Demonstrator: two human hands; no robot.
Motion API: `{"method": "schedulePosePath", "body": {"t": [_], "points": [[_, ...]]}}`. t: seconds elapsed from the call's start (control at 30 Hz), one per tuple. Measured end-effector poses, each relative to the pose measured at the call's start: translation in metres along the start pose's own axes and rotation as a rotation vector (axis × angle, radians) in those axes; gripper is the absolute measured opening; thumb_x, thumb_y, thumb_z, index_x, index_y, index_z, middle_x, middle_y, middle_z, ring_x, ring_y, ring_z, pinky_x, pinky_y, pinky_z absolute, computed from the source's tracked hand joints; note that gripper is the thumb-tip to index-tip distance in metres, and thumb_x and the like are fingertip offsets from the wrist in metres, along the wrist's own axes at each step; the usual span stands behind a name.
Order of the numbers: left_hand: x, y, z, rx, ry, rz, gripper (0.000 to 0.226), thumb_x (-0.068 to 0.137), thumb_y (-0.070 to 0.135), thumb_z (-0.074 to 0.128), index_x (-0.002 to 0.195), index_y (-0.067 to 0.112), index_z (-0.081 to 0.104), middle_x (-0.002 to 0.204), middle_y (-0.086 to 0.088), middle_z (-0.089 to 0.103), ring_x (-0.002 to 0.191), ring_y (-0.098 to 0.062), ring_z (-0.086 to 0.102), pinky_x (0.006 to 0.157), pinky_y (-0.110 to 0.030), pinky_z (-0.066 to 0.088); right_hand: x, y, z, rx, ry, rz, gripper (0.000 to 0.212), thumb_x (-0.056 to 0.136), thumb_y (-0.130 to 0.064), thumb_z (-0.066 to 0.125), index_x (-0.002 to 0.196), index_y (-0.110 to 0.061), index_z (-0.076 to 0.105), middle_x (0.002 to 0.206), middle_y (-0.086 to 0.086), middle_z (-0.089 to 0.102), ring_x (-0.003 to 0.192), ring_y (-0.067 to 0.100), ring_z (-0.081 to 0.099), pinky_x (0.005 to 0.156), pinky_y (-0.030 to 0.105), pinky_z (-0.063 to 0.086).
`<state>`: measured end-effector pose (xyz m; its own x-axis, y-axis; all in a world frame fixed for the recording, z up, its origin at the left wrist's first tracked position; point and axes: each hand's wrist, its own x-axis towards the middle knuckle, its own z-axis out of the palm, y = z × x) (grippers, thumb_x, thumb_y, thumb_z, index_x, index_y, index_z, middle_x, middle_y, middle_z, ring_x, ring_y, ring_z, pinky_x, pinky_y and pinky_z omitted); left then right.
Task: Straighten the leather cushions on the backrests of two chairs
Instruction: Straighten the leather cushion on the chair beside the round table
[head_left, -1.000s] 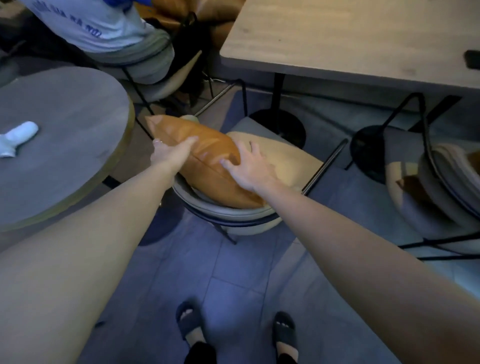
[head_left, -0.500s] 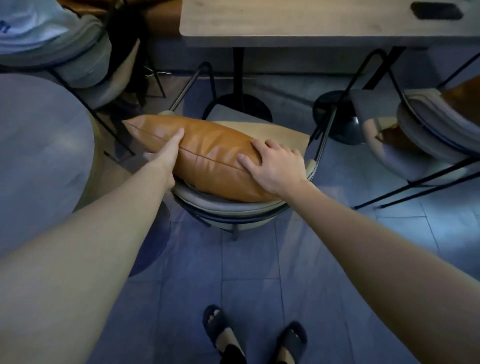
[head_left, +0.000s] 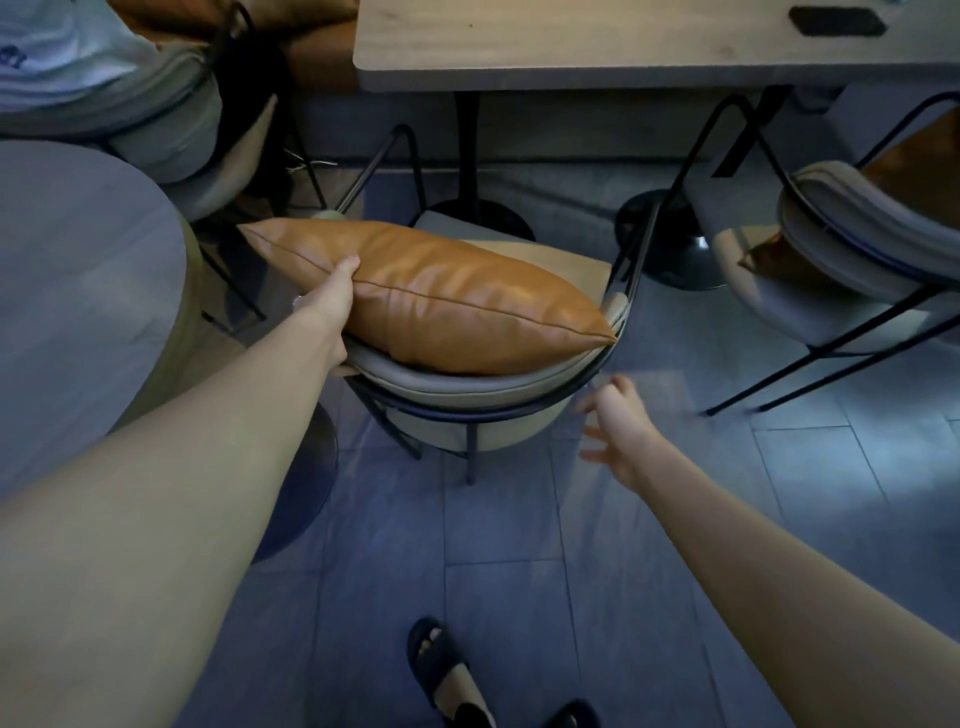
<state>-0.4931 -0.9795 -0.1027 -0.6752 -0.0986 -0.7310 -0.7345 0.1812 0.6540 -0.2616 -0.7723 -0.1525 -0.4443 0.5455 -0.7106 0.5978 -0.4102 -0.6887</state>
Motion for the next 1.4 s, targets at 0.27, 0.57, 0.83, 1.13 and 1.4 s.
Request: {"method": "schedulePosePath", "body": {"t": [0.27, 0.57, 0.83, 1.13, 1.4], "points": [[-0.018, -0.011, -0.001, -0.01, 0.016, 0.031, 0.092, 0.083, 0.064, 0.07, 0.155, 0.022, 0.032, 0.153, -0.011, 0.046, 0.131, -0.039, 0.051, 0.102, -0.065, 0.047, -0.001, -0.006, 0.054, 0.213, -0.205, 0.16, 0.081, 0.078, 0.001, 0.071, 0.141, -0.019, 0.024, 0.141, 0.018, 0.048, 0.118, 0.044, 0.055, 0.064, 0.052, 0.055], [-0.013, -0.004, 0.012, -0.038, 0.058, 0.041, 0.092, 0.086, 0.058, 0.071, 0.157, 0.015, 0.031, 0.158, -0.012, 0.04, 0.139, -0.043, 0.044, 0.103, -0.072, 0.042, 0.028, -0.023, 0.058, 0.152, -0.194, 0.135, 0.127, 0.045, -0.021, 0.091, 0.155, -0.013, 0.027, 0.126, 0.012, 0.061, 0.101, 0.029, 0.067, 0.064, 0.048, 0.064], [-0.019, 0.006, 0.059, -0.141, 0.015, 0.008, 0.104, 0.084, 0.058, 0.073, 0.16, 0.023, 0.01, 0.163, -0.011, 0.029, 0.142, -0.044, 0.039, 0.099, -0.079, 0.041, 0.061, -0.071, 0.019, 0.082, -0.14, 0.071, 0.074, 0.08, -0.009, 0.077, 0.143, -0.009, 0.039, 0.126, 0.017, 0.057, 0.094, 0.031, 0.067, 0.055, 0.045, 0.062], [-0.026, 0.01, 0.116, -0.245, -0.042, -0.09, 0.112, 0.087, 0.058, 0.071, 0.163, 0.025, -0.004, 0.17, -0.007, 0.017, 0.148, -0.046, 0.031, 0.105, -0.08, 0.032, 0.092, -0.111, -0.025, 0.008, -0.123, 0.073, 0.036, 0.085, -0.012, 0.07, 0.118, -0.01, 0.057, 0.137, 0.024, 0.056, 0.115, 0.042, 0.063, 0.075, 0.051, 0.059], [-0.007, 0.007, 0.1, -0.144, -0.023, -0.022, 0.127, 0.073, 0.063, 0.079, 0.164, 0.021, 0.001, 0.163, -0.01, 0.032, 0.143, -0.036, 0.038, 0.115, -0.056, 0.032, 0.072, -0.082, 0.022, -0.017, -0.09, 0.067, 0.022, 0.092, -0.025, 0.065, 0.101, -0.012, 0.049, 0.108, 0.013, 0.053, 0.105, 0.037, 0.061, 0.09, 0.055, 0.057]]}}
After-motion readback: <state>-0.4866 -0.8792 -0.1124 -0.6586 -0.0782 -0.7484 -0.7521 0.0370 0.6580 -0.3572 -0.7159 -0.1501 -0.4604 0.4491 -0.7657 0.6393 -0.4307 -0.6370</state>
